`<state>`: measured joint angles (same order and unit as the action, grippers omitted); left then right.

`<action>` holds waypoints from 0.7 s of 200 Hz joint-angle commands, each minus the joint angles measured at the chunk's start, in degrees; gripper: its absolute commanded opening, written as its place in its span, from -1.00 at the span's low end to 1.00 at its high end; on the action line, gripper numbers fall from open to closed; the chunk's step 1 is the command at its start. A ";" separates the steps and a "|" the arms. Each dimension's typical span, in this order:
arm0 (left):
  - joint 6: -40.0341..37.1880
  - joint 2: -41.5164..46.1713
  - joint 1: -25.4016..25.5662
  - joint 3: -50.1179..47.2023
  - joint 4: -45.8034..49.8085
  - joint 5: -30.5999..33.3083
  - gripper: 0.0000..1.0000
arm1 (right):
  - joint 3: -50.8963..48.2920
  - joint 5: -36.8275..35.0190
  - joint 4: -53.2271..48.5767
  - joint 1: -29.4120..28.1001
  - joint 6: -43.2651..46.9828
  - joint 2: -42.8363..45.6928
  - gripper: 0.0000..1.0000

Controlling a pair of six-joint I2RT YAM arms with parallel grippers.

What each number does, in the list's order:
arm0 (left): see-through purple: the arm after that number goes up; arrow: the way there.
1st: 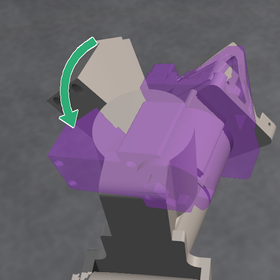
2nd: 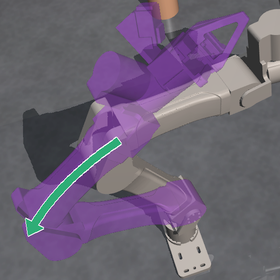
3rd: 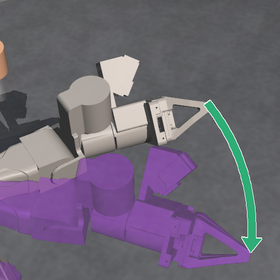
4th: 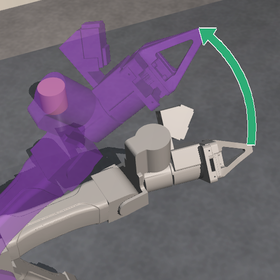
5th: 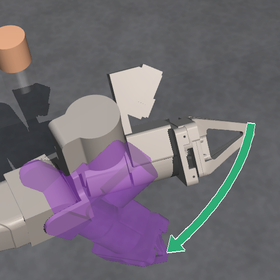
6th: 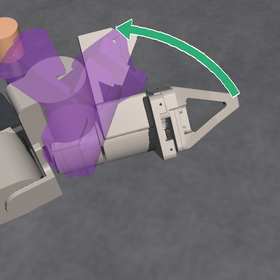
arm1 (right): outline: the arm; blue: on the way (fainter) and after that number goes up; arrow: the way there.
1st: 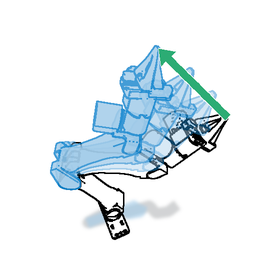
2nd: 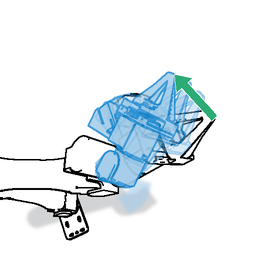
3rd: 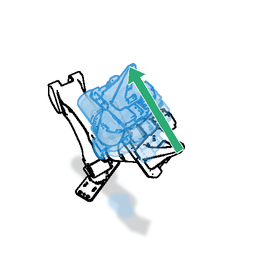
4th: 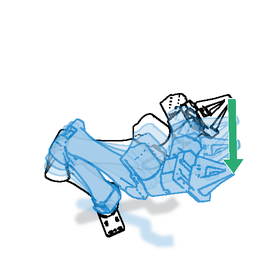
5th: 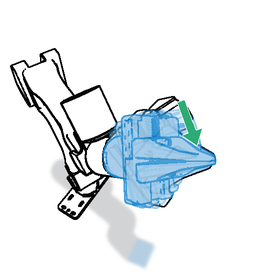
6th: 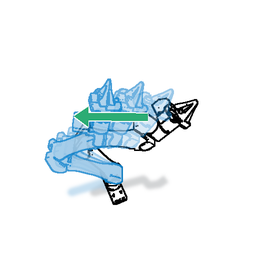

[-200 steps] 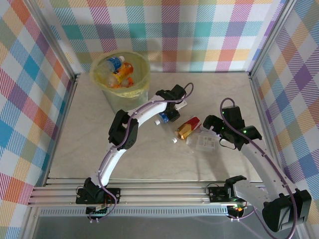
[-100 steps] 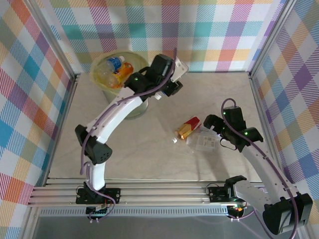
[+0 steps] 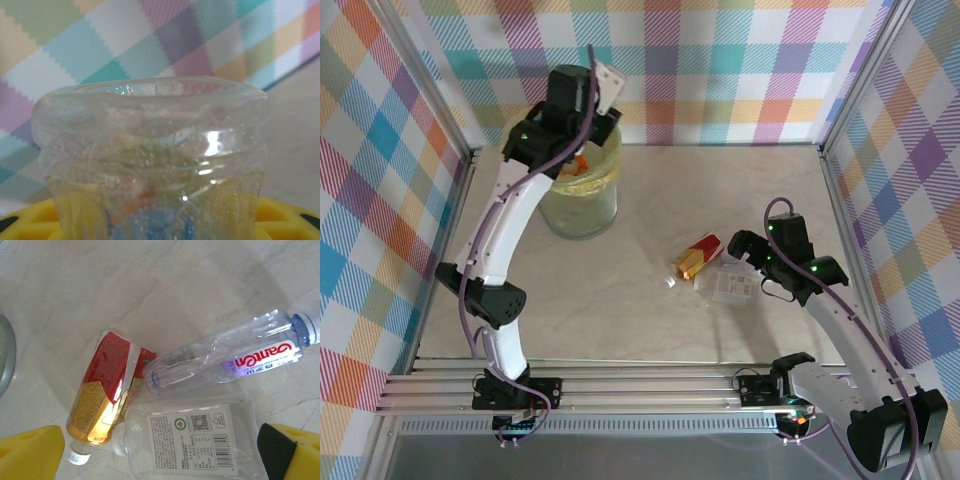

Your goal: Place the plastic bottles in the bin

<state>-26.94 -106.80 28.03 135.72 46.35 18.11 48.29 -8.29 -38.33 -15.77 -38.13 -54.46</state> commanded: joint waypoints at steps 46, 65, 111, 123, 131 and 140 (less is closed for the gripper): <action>1.59 -8.13 -9.16 7.21 5.13 -4.41 0.10 | -1.09 2.18 1.49 0.14 -0.18 0.66 0.99; 2.31 -9.71 -9.66 7.19 6.06 -5.23 0.12 | -1.05 2.58 1.62 0.13 -0.21 0.49 0.99; 2.33 -13.27 -10.01 7.21 8.39 -3.99 0.16 | -1.26 2.77 1.67 0.18 -0.11 0.11 0.99; 2.33 -13.89 -10.18 7.28 9.05 -3.22 0.18 | -1.26 2.73 1.66 0.14 -0.10 -0.06 0.99; 2.33 -14.20 -10.26 7.24 9.51 -3.07 0.24 | -1.27 2.76 1.67 0.13 -0.10 -0.09 0.99; 2.41 -14.47 -10.35 7.25 9.89 -2.83 0.31 | -1.43 2.70 1.82 0.13 -0.17 -0.14 0.99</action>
<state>-24.97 -120.81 18.28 141.62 54.24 14.22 47.55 -6.33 -38.06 -15.77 -38.15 -54.57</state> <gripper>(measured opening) 0.616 0.996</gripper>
